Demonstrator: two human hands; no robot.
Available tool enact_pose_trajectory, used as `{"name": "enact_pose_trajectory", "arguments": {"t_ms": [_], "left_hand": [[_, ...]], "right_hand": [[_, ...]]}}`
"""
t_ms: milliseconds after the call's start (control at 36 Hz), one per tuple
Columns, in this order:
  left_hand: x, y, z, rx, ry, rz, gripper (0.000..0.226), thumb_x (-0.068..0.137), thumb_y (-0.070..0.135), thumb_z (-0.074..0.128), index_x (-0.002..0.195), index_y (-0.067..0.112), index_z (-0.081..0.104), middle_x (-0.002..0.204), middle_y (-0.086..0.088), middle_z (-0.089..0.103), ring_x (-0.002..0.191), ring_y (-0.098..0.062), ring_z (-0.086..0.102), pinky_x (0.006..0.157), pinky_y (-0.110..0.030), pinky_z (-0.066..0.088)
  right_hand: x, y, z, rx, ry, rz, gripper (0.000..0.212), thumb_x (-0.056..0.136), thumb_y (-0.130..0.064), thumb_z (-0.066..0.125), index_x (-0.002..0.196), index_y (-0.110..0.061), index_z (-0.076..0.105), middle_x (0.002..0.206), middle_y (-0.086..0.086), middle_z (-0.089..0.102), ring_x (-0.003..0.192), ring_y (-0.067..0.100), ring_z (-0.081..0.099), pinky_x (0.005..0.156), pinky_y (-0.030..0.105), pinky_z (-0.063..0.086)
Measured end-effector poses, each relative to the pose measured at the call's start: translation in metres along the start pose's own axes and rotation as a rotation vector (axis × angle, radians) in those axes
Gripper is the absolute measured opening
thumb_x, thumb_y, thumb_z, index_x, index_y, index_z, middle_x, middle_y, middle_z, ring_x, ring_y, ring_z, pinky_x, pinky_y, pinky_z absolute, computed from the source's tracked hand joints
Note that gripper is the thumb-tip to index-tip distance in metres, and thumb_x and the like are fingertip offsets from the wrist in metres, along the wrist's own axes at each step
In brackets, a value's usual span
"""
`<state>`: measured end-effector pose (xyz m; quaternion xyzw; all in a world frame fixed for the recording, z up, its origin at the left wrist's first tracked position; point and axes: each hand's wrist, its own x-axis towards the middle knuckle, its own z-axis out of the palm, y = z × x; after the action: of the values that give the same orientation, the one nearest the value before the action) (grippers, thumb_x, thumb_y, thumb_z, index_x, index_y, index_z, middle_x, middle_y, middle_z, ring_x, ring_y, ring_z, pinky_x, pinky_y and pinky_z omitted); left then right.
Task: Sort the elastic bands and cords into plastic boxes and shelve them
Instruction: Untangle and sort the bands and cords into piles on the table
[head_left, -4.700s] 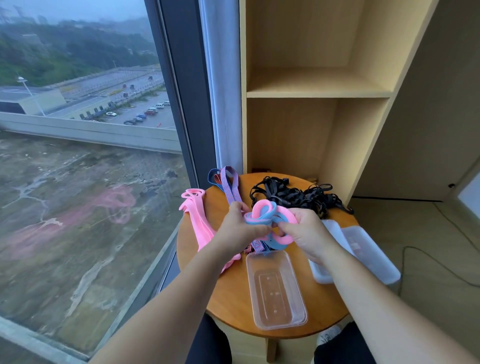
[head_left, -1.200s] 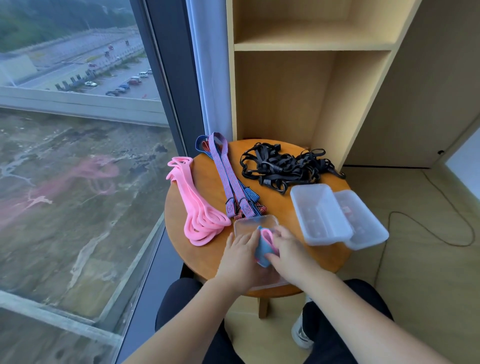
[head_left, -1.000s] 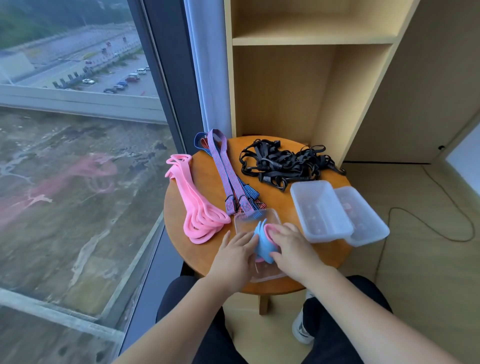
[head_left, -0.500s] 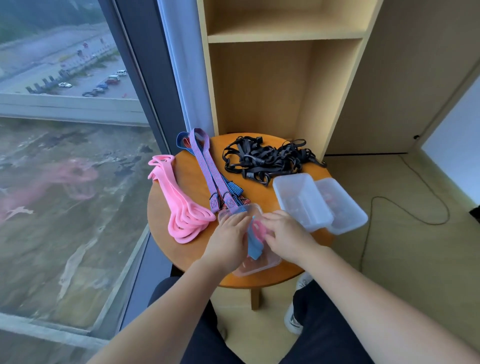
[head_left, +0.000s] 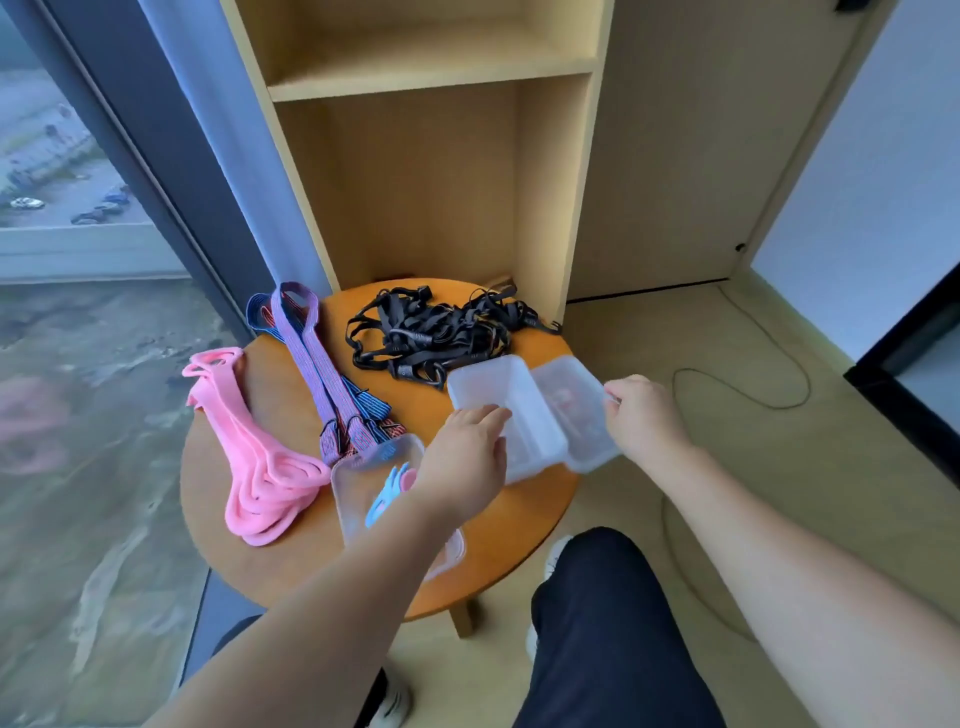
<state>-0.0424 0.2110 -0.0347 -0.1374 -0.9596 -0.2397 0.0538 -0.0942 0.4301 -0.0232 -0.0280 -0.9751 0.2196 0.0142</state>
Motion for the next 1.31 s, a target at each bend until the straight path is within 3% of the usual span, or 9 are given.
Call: {"name": "enact_pose_trajectory", "arguments": {"t_ms": [83, 333, 500, 583, 722, 889, 1056, 1222, 1306], "left_hand": [[0.013, 0.005, 0.011, -0.002, -0.037, 0.028, 0.044, 0.096, 0.01, 0.043, 0.139, 0.01, 0.05, 0.144, -0.006, 0.05, 0.129, -0.028, 0.046, 0.104, -0.036, 0.039], [0.041, 0.009, 0.035, 0.114, -0.202, 0.105, 0.05, 0.101, 0.01, 0.033, 0.15, 0.02, 0.036, 0.159, -0.013, 0.026, 0.148, -0.03, 0.017, 0.118, -0.048, 0.016], [0.044, 0.005, 0.04, 0.151, -0.338, 0.056, 0.055, 0.101, 0.013, 0.029, 0.153, 0.033, 0.026, 0.165, -0.005, 0.002, 0.151, -0.027, -0.003, 0.118, -0.058, -0.001], [0.044, 0.003, 0.039, 0.148, -0.358, 0.032, 0.057, 0.101, 0.013, 0.029, 0.153, 0.035, 0.024, 0.164, -0.005, 0.002, 0.151, -0.028, -0.005, 0.117, -0.064, 0.0], [0.042, -0.002, 0.036, 0.131, -0.352, -0.013, 0.059, 0.1, 0.011, 0.029, 0.153, 0.035, 0.023, 0.163, -0.01, 0.007, 0.151, -0.027, -0.003, 0.115, -0.067, 0.002], [0.041, -0.005, 0.034, 0.138, -0.352, -0.024, 0.062, 0.098, 0.01, 0.033, 0.153, 0.035, 0.021, 0.163, -0.011, 0.01, 0.151, -0.026, -0.001, 0.116, -0.064, 0.002], [0.041, -0.004, 0.035, 0.15, -0.33, -0.011, 0.062, 0.097, 0.009, 0.037, 0.153, 0.033, 0.023, 0.162, -0.012, 0.014, 0.15, -0.026, 0.004, 0.115, -0.06, 0.004], [0.042, -0.005, 0.032, 0.083, -0.296, -0.018, 0.062, 0.096, 0.006, 0.036, 0.153, 0.028, 0.026, 0.161, -0.014, 0.017, 0.149, -0.027, 0.009, 0.12, -0.056, 0.005], [0.042, -0.006, 0.027, 0.057, -0.25, -0.012, 0.058, 0.096, 0.005, 0.035, 0.152, 0.022, 0.031, 0.158, -0.015, 0.024, 0.145, -0.032, 0.02, 0.119, -0.049, 0.018]], "right_hand": [[0.013, 0.008, 0.009, -0.065, -0.054, 0.062, 0.025, 0.097, -0.01, 0.045, 0.073, -0.011, 0.048, 0.108, 0.017, 0.055, 0.083, 0.029, 0.047, 0.066, 0.029, 0.032], [0.043, 0.016, 0.029, -0.172, -0.157, 0.242, 0.021, 0.095, -0.012, 0.05, 0.112, -0.008, 0.063, 0.122, 0.011, 0.057, 0.109, 0.031, 0.058, 0.075, 0.031, 0.04], [0.05, 0.017, 0.039, -0.171, -0.158, 0.302, 0.018, 0.091, -0.002, 0.049, 0.1, -0.007, 0.064, 0.114, 0.012, 0.06, 0.1, 0.032, 0.058, 0.07, 0.029, 0.038], [0.052, 0.018, 0.044, -0.109, -0.131, 0.348, 0.019, 0.087, 0.005, 0.046, 0.074, -0.008, 0.053, 0.091, 0.012, 0.057, 0.079, 0.031, 0.05, 0.064, 0.029, 0.038], [0.057, 0.014, 0.053, -0.023, -0.125, 0.363, 0.019, 0.087, 0.005, 0.046, 0.089, -0.005, 0.062, 0.073, 0.004, 0.045, 0.078, 0.032, 0.053, 0.062, 0.031, 0.039], [0.059, 0.01, 0.057, -0.01, -0.131, 0.381, 0.021, 0.088, 0.003, 0.047, 0.073, -0.011, 0.045, 0.092, 0.012, 0.056, 0.08, 0.03, 0.048, 0.065, 0.032, 0.039], [0.063, 0.004, 0.056, 0.0, -0.153, 0.35, 0.014, 0.086, -0.003, 0.051, 0.08, -0.012, 0.042, 0.109, 0.015, 0.061, 0.098, 0.034, 0.056, 0.069, 0.032, 0.04], [0.069, 0.004, 0.046, 0.098, -0.132, 0.387, 0.011, 0.085, -0.008, 0.053, 0.093, -0.012, 0.045, 0.09, 0.005, 0.049, 0.082, 0.031, 0.049, 0.064, 0.032, 0.038], [0.069, 0.006, 0.038, 0.144, -0.054, 0.362, 0.012, 0.086, -0.008, 0.052, 0.097, -0.012, 0.05, 0.089, 0.004, 0.05, 0.081, 0.031, 0.05, 0.063, 0.03, 0.037]]}}
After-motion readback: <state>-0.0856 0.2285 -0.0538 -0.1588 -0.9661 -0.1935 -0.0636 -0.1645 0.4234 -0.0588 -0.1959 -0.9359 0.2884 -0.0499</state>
